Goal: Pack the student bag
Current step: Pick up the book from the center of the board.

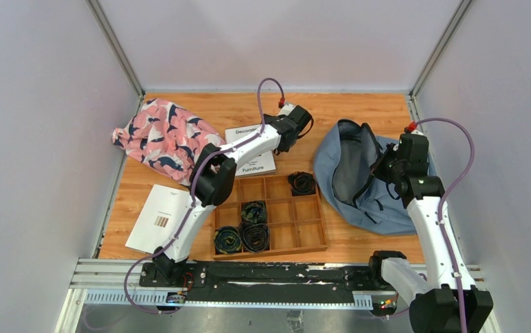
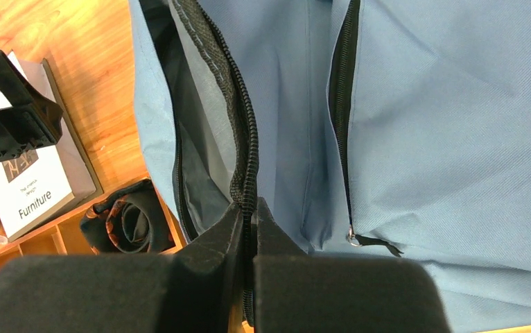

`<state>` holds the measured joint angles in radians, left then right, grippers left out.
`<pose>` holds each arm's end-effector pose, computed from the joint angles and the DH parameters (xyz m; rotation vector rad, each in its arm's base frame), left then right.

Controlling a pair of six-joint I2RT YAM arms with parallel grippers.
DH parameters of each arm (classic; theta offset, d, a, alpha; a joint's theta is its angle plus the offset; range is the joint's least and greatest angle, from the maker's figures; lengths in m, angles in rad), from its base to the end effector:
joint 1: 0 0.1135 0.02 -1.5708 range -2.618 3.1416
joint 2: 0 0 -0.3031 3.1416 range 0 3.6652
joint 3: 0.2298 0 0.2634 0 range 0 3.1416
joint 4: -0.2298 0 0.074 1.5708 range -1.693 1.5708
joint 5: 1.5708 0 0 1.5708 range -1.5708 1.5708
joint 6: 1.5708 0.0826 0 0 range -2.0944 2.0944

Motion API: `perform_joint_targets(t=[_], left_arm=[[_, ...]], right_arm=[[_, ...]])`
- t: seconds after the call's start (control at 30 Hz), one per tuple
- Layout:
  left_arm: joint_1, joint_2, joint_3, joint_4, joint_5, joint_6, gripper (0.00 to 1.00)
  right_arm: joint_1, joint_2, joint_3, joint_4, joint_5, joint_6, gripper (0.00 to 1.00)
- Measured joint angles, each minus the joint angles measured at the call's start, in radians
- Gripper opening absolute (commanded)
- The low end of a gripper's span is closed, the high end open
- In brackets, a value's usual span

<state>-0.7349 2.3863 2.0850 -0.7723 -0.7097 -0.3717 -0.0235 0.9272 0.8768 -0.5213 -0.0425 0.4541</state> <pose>0.4579 -0.3413 0.1823 0.2051 2.3295 0.4234 0.2289 -0.0019 0.3183 0.4858 2.1012 0.2962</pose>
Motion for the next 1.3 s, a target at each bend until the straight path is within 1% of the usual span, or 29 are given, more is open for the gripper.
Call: perform_joint_targets(t=[0.03,0.1,0.23,0.27,0.33,0.43,0.53,0.6,0.8,0.87,1.0,1.07,1.2,1.23,1.27,1.3], left_arm=[[0.0,0.0,-0.003,-0.002,-0.005,-0.005,0.75],[0.0,0.001,-0.005,-0.003,-0.01,-0.014,0.7],[0.0,0.001,-0.011,-0.002,-0.025,-0.037,0.51],[0.0,0.001,-0.011,-0.002,-0.029,-0.039,0.49],[0.0,0.001,-0.012,-0.005,-0.039,-0.039,0.49],[0.0,0.002,-0.012,-0.003,-0.055,-0.04,0.55],[0.0,0.009,-0.012,-0.003,-0.069,-0.036,0.56],[0.0,0.019,-0.012,-0.004,-0.074,-0.036,0.54],[0.0,0.042,-0.012,-0.003,-0.092,-0.037,0.46],[0.0,0.043,-0.012,-0.002,-0.095,-0.037,0.38],[0.0,0.043,-0.012,-0.001,-0.1,-0.031,0.11],[0.0,0.043,-0.012,-0.001,-0.113,-0.023,0.0],[0.0,0.036,-0.018,-0.004,-0.132,-0.017,0.0],[0.0,0.031,-0.02,-0.006,-0.131,-0.014,0.0],[0.0,0.023,-0.021,-0.008,-0.127,-0.011,0.0],[0.0,0.012,-0.021,-0.01,-0.119,-0.006,0.0]], right_arm=[[0.0,0.0,-0.003,0.0,-0.002,0.003,0.0],[0.0,0.004,-0.007,-0.001,-0.008,0.007,0.0],[0.0,0.006,-0.007,0.002,-0.01,0.011,0.0],[0.0,0.006,-0.007,0.002,-0.01,0.011,0.0],[0.0,0.007,-0.007,0.002,-0.01,0.011,0.0],[0.0,0.012,-0.007,0.002,-0.01,0.011,0.0],[0.0,0.025,-0.006,0.002,-0.01,0.011,0.0],[0.0,0.031,-0.006,0.003,-0.01,0.011,0.0],[0.0,0.035,-0.006,0.006,-0.013,0.011,0.0],[0.0,0.035,-0.006,0.006,-0.014,0.011,0.0],[0.0,0.035,-0.006,0.006,-0.016,0.011,0.0],[0.0,0.035,-0.006,0.006,-0.015,0.011,0.0],[0.0,0.035,-0.006,0.005,-0.01,0.01,0.0],[0.0,0.035,-0.006,0.005,-0.009,0.01,0.02],[0.0,0.035,-0.006,0.005,-0.009,0.007,0.08],[0.0,0.035,-0.006,0.005,-0.009,0.004,0.22]])
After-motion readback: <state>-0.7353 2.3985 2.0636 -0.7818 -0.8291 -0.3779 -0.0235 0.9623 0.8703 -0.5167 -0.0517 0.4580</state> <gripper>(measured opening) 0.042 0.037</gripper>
